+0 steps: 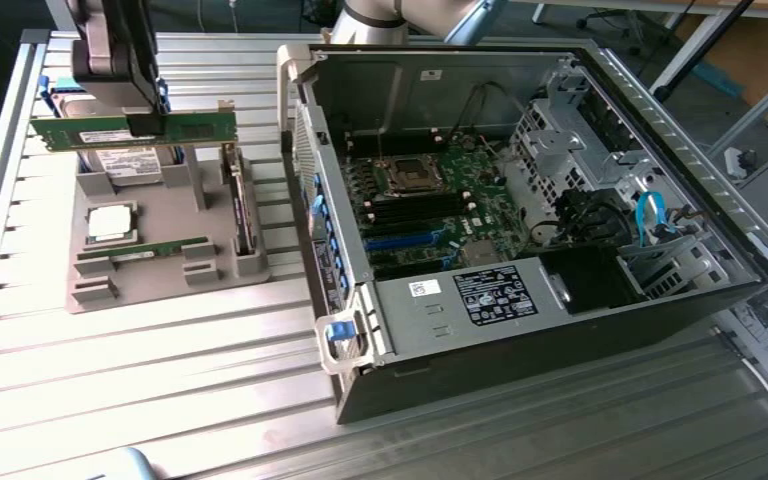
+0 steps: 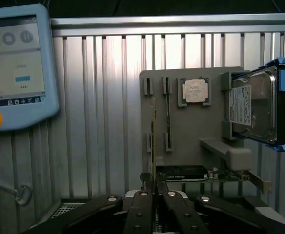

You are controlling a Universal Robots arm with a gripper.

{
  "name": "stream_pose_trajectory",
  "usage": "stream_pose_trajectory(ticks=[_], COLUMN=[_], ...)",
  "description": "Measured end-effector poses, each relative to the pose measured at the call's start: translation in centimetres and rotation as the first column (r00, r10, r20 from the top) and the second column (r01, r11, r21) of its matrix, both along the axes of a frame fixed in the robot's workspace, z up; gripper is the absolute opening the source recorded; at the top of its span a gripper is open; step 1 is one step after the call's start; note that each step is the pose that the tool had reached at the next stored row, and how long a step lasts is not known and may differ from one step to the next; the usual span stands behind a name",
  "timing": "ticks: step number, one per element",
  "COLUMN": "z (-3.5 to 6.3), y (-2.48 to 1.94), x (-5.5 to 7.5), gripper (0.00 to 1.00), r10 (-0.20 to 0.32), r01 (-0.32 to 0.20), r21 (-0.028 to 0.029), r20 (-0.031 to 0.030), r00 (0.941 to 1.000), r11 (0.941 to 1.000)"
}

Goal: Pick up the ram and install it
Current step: 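Pick up the ram and move it above insertion slot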

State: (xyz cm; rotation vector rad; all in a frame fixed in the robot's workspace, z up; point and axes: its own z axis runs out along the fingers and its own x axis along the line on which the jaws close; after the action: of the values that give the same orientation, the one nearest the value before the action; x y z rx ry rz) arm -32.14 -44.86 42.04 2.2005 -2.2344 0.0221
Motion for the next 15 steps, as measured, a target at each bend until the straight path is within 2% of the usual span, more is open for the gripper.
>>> stream_pose_trajectory(ticks=[15], z=[0.01], y=[0.00], x=[1.1], gripper=[0.13], r10=[0.000], r01=[0.000], r21=[0.0000], r20=[-0.0001], r00=[1.0000], r11=[1.0000])
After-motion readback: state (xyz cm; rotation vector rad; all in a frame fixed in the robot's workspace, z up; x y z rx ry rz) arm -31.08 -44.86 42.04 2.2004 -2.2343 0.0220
